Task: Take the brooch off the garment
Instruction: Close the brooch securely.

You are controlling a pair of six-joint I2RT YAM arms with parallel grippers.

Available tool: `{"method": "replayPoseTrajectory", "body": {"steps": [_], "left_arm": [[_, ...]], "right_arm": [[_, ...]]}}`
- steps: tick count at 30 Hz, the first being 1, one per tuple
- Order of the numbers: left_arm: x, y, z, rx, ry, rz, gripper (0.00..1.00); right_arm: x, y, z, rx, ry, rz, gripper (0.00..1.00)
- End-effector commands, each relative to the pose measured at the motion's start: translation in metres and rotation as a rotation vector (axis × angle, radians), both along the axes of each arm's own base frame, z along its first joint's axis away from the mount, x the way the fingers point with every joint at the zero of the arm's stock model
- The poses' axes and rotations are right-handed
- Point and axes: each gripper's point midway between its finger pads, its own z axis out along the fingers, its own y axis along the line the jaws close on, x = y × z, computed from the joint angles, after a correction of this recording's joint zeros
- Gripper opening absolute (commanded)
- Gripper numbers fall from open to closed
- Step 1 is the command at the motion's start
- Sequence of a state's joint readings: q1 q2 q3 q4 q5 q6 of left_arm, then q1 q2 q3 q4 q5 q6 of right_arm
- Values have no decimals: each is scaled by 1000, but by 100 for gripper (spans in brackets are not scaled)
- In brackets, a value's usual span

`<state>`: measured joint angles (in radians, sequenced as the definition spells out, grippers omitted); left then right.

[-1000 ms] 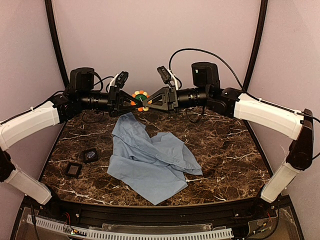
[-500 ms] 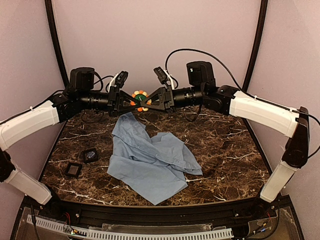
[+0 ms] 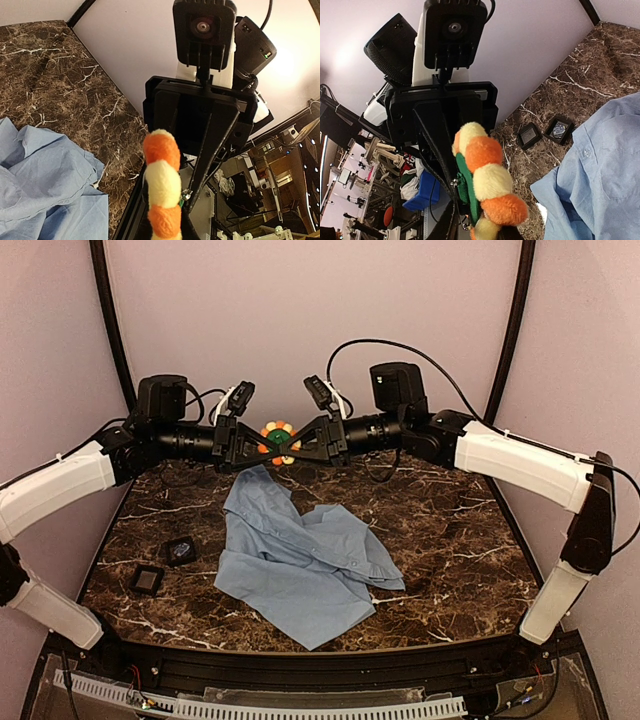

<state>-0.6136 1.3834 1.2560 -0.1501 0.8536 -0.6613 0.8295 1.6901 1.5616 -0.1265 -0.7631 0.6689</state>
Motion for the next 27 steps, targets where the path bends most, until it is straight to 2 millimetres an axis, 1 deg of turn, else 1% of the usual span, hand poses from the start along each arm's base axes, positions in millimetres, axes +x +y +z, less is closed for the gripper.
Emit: {"method": "replayPoseTrajectory", "body": {"steps": [1,3,7,9,13,21,27], "left_arm": [[-12,0,2,14,-18,-29,1],[-12,0,1,18,-15,-32,1],[-12,0,-1,17,-8,-30,1],[-12,-1,0,11,-9,-33,1],[-13,-1,2,1,-13,-41,1],[-15,1,4,-4,-21,-40,1],[-17,2,6,-4,-31,-41,1]], "right_arm": [[-10,13,5,35,-8,76,17],[-11,14,6,41,-8,85,18],[-16,14,10,59,-6,116,26],[-18,14,11,66,0,130,28],[-22,14,12,78,6,151,28],[-20,13,10,74,21,145,23],[-16,13,4,57,46,127,20]]}}
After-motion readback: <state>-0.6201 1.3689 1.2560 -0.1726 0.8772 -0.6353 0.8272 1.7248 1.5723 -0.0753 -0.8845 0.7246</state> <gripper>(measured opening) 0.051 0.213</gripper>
